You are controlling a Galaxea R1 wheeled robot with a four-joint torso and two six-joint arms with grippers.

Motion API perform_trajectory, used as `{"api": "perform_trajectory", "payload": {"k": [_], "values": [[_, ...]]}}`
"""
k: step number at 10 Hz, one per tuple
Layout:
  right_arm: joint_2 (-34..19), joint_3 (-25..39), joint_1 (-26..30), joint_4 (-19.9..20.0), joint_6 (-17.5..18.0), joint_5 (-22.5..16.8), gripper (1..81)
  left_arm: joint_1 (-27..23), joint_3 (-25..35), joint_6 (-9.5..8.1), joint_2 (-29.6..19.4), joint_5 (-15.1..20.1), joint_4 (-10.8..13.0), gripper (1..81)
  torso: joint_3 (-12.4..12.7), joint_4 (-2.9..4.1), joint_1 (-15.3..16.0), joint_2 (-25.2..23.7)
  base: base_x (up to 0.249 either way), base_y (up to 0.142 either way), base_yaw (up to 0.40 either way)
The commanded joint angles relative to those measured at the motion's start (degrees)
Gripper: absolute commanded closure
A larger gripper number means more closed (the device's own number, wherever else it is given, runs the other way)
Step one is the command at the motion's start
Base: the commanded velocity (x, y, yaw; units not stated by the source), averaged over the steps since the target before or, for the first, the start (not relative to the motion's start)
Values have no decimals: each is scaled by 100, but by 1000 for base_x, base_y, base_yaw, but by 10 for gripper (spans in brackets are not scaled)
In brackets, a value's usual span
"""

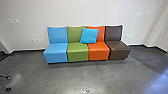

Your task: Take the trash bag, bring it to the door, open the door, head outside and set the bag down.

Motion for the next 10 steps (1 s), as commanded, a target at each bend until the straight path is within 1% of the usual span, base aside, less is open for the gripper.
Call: {"api": "perform_trajectory", "payload": {"k": [1,4,7,9,10], "values": [[-554,312,442,217,5,-489,10,-615,-11,2,-100,490,-229,10,0,0,361,-560,0,0,0],[-633,418,583,261,5,-515,10,-888,-11,11,-117,508,-431,10,0,0,743,-1172,0,0,0],[-669,435,653,279,5,-515,10,-1125,-90,2,23,315,-466,10,0,0,1135,-1797,0,0,0],[-747,479,750,331,5,-610,10,-1284,-509,-60,242,314,-474,10,0,0,1353,-2145,0,0,0],[-817,557,846,340,14,-716,10,-1362,-713,-60,348,376,-475,10,-268,0,1489,-2363,0,0,0]]}}
